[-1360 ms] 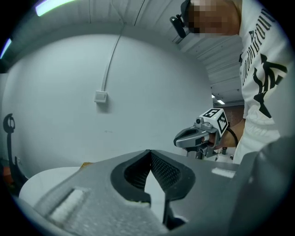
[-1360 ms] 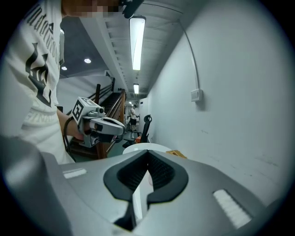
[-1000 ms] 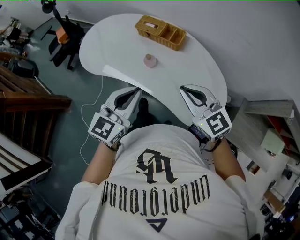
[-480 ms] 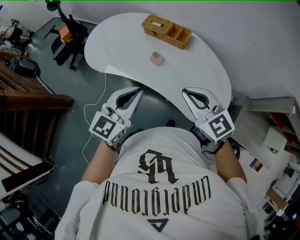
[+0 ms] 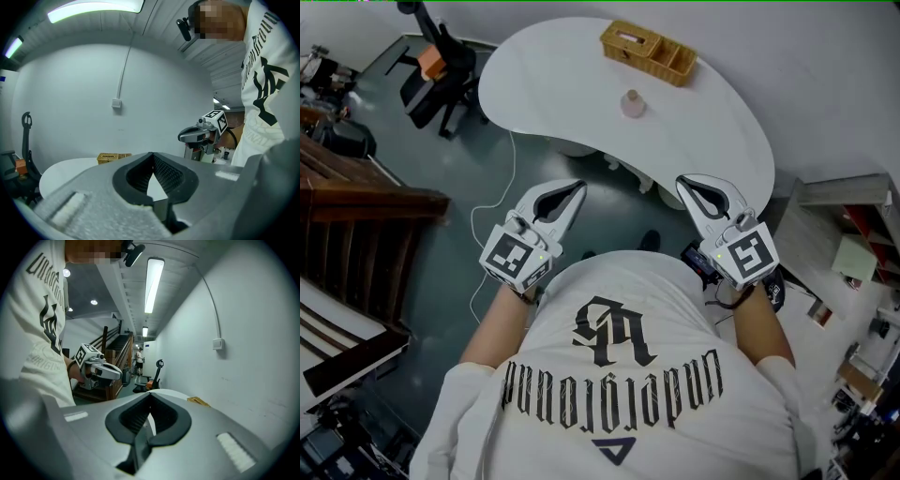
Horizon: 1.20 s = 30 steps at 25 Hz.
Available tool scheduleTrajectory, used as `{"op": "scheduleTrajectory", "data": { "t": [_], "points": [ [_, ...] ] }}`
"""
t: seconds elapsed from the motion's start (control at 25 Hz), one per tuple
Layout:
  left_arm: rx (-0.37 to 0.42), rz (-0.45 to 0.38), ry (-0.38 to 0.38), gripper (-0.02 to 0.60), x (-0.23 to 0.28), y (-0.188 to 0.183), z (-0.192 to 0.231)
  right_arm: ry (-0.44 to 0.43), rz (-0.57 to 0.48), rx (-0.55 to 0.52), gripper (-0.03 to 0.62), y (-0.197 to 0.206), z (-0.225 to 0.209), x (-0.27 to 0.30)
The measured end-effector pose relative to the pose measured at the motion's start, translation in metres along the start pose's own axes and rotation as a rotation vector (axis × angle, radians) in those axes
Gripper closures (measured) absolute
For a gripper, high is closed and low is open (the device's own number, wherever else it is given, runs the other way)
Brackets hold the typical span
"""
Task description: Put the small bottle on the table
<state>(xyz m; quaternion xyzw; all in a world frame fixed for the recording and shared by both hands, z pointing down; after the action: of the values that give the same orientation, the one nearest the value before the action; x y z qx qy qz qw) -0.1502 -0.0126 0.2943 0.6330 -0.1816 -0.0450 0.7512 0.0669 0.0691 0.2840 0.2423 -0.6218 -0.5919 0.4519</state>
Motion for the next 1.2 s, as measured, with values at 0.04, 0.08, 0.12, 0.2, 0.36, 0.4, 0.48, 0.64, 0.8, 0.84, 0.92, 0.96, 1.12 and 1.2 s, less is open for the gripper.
{"op": "scheduleTrajectory", "data": {
  "t": [0.04, 0.08, 0.12, 0.2, 0.36, 0.4, 0.48, 0.64, 0.8, 0.84, 0.92, 0.96, 1.12, 1.2],
  "points": [
    [-0.004, -0.005, 0.000, 0.574, -0.010, 0.001, 0.002, 0.004, -0.001, -0.003, 0.592, -0.003, 0.009, 0.003],
    [-0.005, -0.011, 0.001, 0.574, -0.019, 0.003, 0.003, 0.007, -0.002, -0.004, 0.592, -0.004, 0.018, 0.005],
    [-0.004, -0.016, 0.003, 0.574, -0.029, 0.004, 0.004, 0.012, -0.002, -0.002, 0.592, -0.006, 0.027, 0.007],
    [0.003, -0.022, 0.010, 0.574, -0.047, 0.007, 0.005, 0.014, -0.006, -0.004, 0.592, -0.009, 0.047, 0.011],
    [0.003, -0.028, 0.033, 0.574, -0.080, 0.019, 0.011, 0.045, 0.014, 0.000, 0.592, -0.017, 0.085, 0.017],
    [0.001, -0.029, 0.038, 0.574, -0.089, 0.022, 0.012, 0.048, 0.012, -0.001, 0.592, -0.017, 0.096, 0.018],
    [0.001, -0.031, 0.050, 0.574, -0.105, 0.027, 0.013, 0.054, 0.001, 0.006, 0.592, -0.018, 0.116, 0.019],
    [-0.002, -0.029, 0.083, 0.574, -0.129, 0.032, 0.013, 0.084, 0.000, 0.029, 0.592, -0.018, 0.148, 0.016],
    [0.007, -0.040, 0.107, 0.574, -0.145, 0.033, 0.013, 0.121, -0.013, 0.041, 0.592, -0.017, 0.172, 0.011],
    [0.009, -0.041, 0.114, 0.574, -0.148, 0.034, 0.011, 0.131, -0.017, 0.047, 0.592, -0.017, 0.178, 0.010],
    [0.013, -0.043, 0.129, 0.574, -0.154, 0.036, 0.007, 0.147, -0.025, 0.077, 0.592, -0.019, 0.189, 0.010],
    [0.015, -0.044, 0.136, 0.574, -0.158, 0.037, 0.005, 0.152, -0.026, 0.087, 0.592, -0.019, 0.195, 0.010],
    [0.023, -0.050, 0.156, 0.574, -0.169, 0.040, -0.001, 0.170, -0.010, 0.061, 0.592, -0.009, 0.211, 0.006],
    [0.023, -0.053, 0.158, 0.574, -0.173, 0.042, -0.001, 0.183, -0.015, 0.062, 0.592, -0.008, 0.218, 0.007]
  ]
}}
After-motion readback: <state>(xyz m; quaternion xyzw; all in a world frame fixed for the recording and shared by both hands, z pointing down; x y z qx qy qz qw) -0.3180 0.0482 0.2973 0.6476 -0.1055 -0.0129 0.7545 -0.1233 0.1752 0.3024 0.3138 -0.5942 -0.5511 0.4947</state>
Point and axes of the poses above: the fingertips, and each gripper's own axes: x forward along the fingers, z to its left, y out of its underside, the point moved 6 cm from there along -x, backward along the fingers, and after that the axes turned 2 degrees about -x, right-handed, at the moved point
